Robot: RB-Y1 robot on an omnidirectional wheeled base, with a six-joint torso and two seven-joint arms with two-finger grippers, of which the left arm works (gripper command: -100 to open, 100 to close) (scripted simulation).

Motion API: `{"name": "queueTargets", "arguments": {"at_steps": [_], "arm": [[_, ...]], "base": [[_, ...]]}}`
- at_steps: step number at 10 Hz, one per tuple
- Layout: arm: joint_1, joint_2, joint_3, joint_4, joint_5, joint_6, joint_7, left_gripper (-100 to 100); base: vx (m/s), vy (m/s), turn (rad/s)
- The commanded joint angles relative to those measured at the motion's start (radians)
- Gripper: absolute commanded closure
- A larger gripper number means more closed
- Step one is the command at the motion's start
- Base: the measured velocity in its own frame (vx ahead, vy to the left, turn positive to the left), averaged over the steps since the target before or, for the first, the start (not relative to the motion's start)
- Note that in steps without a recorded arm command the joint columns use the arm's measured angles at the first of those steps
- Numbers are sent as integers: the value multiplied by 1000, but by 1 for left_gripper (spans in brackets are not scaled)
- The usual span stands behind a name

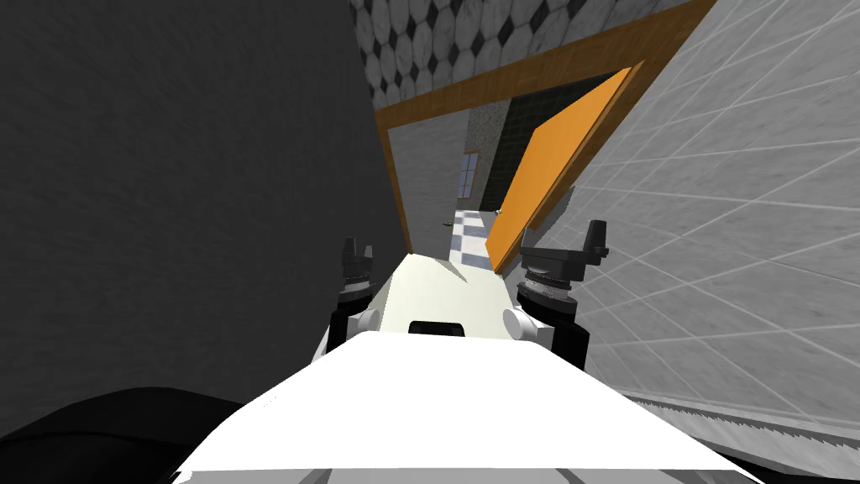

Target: Push the door open

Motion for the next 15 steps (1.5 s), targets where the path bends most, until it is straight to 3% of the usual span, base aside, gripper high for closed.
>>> {"name": "queueTargets", "arguments": {"at_steps": [1,15], "arm": [[-12,6,-3,28,4,-5,-1,-100],[-135,43,-39,322,41,-60,-6,-100]], "base": [[51,-11,-40],[111,-22,-38]]}}
